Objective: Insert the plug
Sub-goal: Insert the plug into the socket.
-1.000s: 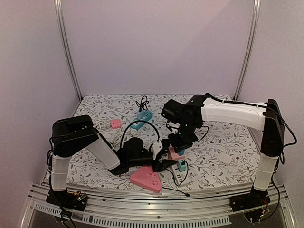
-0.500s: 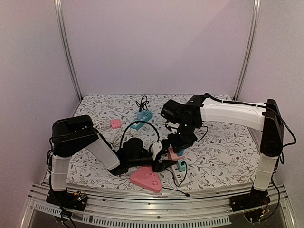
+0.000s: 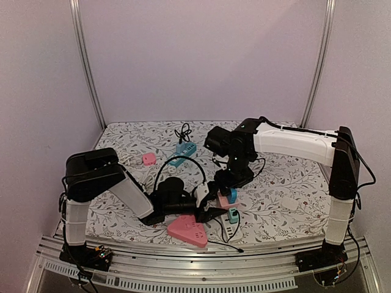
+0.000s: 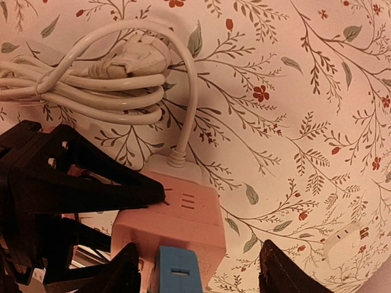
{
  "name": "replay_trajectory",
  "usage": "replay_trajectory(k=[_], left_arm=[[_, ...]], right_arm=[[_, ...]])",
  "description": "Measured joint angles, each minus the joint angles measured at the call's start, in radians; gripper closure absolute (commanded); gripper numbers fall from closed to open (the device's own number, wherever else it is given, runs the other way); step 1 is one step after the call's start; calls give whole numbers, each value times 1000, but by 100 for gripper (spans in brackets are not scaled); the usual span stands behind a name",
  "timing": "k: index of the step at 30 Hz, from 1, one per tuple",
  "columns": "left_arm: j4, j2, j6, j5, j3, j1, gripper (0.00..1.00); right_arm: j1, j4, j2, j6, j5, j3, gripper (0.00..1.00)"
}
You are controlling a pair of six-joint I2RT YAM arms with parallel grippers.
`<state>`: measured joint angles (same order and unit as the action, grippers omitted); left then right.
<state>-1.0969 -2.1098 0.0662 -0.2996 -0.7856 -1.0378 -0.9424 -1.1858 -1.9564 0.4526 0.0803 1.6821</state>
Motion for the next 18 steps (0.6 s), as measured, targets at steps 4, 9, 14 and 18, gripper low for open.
replay_trajectory(k=[4,9,14,18], left_arm=[[-2,6,26,-23,0,-6,100],[-8,16,60,-32,0,-10,100],[4,17,58,-29,0,-14,100],[16,17,45,-22,0,-14,100]], right_arm=[[3,-13,-1,-30,-6,27,24],[3,-15,11,-57,-8,46,28],[1,-17,86,-39,-38,45,30],[0,-19,143,-13,-66,21,39]])
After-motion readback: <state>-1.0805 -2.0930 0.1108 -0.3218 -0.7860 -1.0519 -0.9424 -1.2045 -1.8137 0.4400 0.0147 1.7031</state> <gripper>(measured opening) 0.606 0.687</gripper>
